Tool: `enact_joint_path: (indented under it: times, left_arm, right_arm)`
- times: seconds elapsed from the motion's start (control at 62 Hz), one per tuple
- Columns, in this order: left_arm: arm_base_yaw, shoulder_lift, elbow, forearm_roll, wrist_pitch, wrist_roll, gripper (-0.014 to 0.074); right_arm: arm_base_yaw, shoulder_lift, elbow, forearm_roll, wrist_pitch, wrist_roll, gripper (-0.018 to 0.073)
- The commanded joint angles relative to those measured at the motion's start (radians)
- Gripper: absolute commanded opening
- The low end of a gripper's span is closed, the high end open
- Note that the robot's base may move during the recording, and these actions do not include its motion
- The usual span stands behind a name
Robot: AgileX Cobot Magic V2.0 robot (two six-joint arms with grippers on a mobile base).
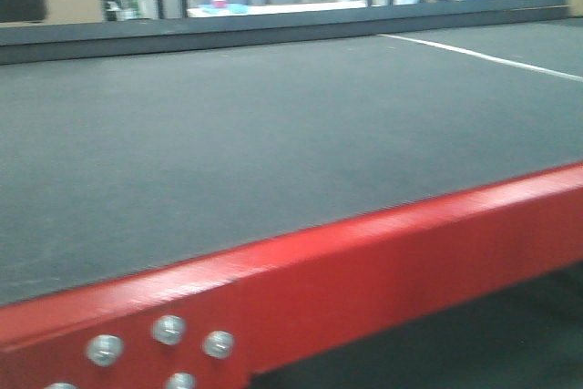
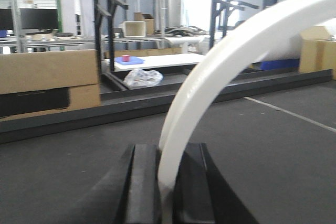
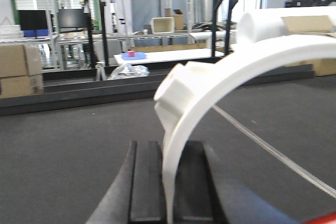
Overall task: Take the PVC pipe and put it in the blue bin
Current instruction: 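Drive the base away from the table toward the bin shelves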
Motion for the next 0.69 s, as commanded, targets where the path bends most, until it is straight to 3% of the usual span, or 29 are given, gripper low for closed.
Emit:
enact_joint_path:
  times: [0.0, 0.677]
  left_arm:
    - [-0.005, -0.005, -0.001, 0.001, -0.025, -0.001, -0.0111]
    - [-0.005, -0.005, -0.001, 0.001, -0.025, -0.001, -0.0111]
  right_arm:
    - [-0.007, -0.003, -0.003, -0.006, -0.019, -0.002, -0.0162]
    - [-0.007, -0.003, -0.003, -0.006, -0.019, -0.002, -0.0162]
